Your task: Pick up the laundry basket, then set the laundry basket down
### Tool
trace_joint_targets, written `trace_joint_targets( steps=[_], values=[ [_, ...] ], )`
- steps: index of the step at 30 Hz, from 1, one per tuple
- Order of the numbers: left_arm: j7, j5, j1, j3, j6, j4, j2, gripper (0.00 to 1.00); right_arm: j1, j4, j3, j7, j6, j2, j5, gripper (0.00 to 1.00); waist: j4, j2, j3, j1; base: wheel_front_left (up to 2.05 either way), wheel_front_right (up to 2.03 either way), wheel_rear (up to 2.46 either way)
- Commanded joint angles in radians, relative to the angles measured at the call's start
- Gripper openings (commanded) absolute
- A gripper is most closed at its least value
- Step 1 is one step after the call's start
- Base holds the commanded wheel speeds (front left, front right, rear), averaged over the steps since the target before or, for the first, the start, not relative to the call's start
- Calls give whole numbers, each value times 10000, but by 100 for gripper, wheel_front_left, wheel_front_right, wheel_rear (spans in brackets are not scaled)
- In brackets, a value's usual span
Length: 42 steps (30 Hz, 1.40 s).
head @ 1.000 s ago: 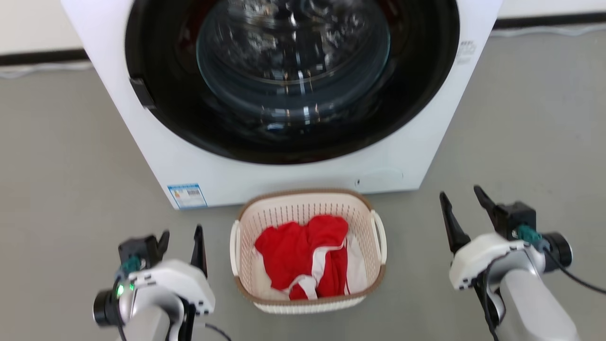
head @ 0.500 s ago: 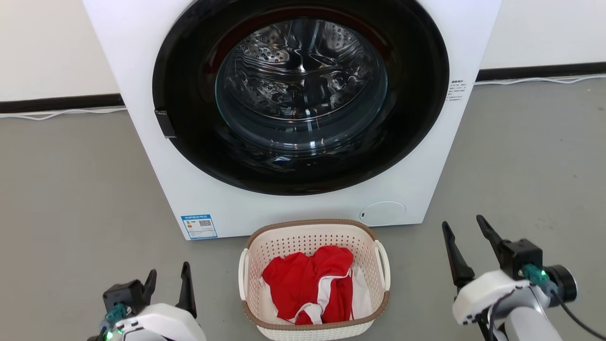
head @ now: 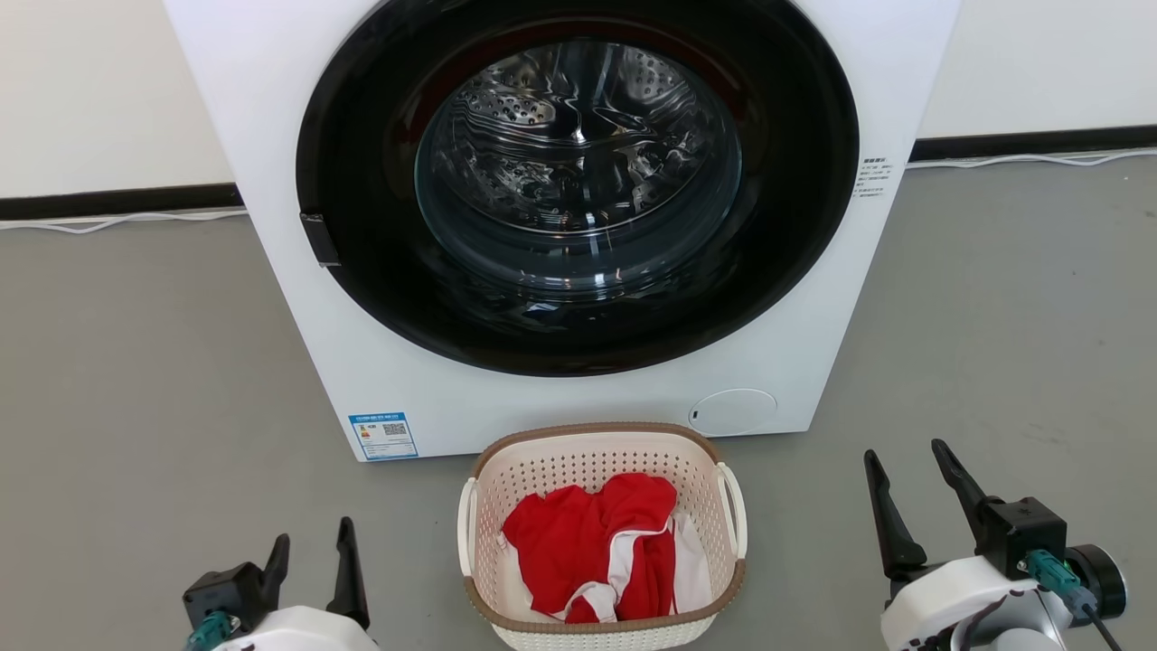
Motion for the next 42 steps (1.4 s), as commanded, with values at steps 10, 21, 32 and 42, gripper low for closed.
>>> trace_joint_targets(
  steps=[10, 21, 32, 42],
  values=[
    [41, -23, 282, 364, -136, 56, -115, 0, 246, 281, -123, 55, -11, 150, 77, 0, -5, -1, -77, 0, 0, 0, 0],
    [405, -1230, 215, 494, -309, -175, -121, 0, 240, 70, -198, 430, -4, 179, 1621, 0, 36, -1, -52, 1, 0, 0, 0],
    [714, -2338, 161, 591, -467, -404, -126, 0, 258, -159, -220, 716, 2, 206, 3036, 0, 74, -1, -25, 0, 0, 0, 0],
    [1004, -3340, 104, 689, -610, -600, -131, 0, 255, -342, -265, 1000, 8, 230, 4312, 0, 108, -1, -2, 0, 0, 0, 0]
  ],
)
